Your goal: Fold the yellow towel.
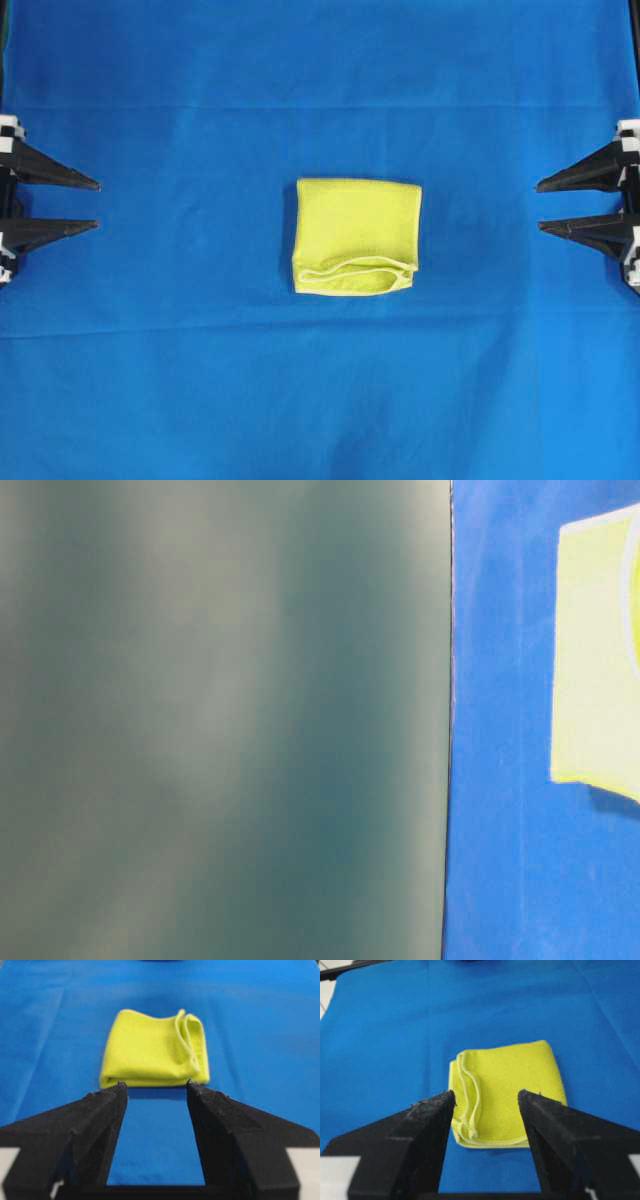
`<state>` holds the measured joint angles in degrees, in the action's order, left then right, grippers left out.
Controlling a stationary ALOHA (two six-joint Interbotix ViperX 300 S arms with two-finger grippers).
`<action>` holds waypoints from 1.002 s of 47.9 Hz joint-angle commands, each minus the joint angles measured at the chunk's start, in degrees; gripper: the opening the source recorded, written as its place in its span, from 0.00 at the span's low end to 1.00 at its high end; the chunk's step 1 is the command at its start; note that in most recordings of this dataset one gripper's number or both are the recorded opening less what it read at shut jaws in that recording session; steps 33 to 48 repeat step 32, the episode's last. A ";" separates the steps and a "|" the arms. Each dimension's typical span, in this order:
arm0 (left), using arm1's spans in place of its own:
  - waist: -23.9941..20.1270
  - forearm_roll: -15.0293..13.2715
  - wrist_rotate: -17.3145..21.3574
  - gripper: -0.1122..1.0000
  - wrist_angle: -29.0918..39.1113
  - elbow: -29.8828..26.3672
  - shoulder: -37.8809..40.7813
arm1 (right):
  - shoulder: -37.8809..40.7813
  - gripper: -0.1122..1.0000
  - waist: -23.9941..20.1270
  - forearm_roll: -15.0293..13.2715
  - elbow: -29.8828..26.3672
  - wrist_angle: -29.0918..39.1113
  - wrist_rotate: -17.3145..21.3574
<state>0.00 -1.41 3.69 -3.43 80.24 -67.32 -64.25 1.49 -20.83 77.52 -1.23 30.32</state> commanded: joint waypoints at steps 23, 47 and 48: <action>-0.18 -0.09 -0.09 0.54 -0.53 -0.79 0.18 | 0.62 0.63 0.18 -1.14 -0.79 -0.26 -0.18; -0.18 -0.09 -0.09 0.54 -0.53 -0.79 0.09 | 0.70 0.63 0.18 -1.14 -0.70 -0.26 -0.18; -0.18 -0.09 -0.09 0.54 -0.53 -0.79 0.09 | 0.70 0.63 0.18 -1.14 -0.70 -0.26 -0.18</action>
